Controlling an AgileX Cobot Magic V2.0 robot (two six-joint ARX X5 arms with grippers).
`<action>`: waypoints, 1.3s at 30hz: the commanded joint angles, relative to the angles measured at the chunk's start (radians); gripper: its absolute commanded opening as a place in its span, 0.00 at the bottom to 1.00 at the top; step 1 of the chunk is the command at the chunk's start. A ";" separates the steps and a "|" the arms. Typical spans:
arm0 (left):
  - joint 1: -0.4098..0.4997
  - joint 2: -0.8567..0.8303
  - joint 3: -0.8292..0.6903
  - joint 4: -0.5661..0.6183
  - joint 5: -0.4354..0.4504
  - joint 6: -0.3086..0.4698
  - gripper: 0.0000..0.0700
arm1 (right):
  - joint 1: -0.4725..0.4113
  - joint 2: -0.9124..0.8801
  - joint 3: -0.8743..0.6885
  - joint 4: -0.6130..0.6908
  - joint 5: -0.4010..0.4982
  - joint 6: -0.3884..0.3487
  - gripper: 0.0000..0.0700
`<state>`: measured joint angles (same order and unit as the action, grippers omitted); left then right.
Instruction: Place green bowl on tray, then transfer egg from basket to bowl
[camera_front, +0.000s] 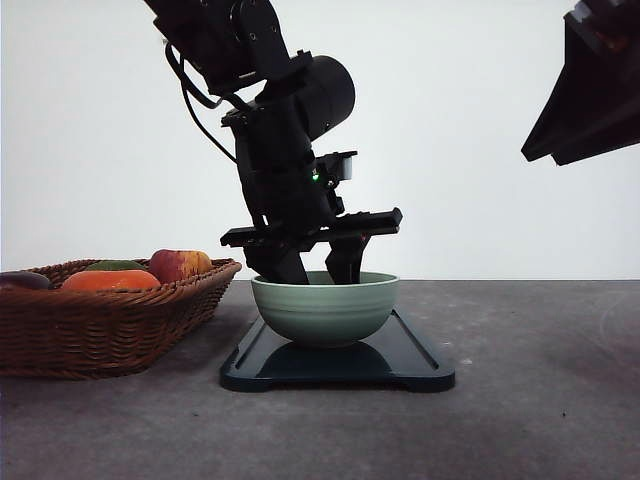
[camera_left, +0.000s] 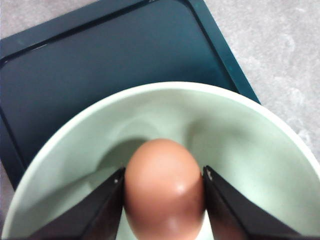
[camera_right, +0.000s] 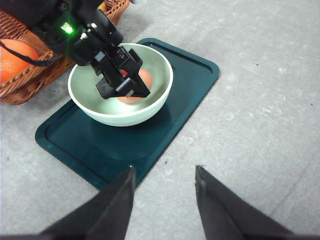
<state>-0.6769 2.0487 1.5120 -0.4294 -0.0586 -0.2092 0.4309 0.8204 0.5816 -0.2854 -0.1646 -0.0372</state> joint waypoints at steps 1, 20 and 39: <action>-0.012 0.037 0.020 -0.003 -0.006 0.006 0.33 | 0.005 0.006 0.008 0.014 -0.003 0.003 0.34; -0.008 -0.116 0.021 -0.083 -0.013 0.007 0.63 | 0.005 0.006 0.008 0.017 -0.004 0.003 0.34; -0.022 -0.738 -0.531 -0.004 -0.039 -0.013 0.62 | 0.005 0.006 0.008 0.002 -0.004 0.003 0.34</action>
<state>-0.6939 1.3490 1.0267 -0.4492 -0.0869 -0.2111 0.4309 0.8204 0.5816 -0.2860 -0.1646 -0.0372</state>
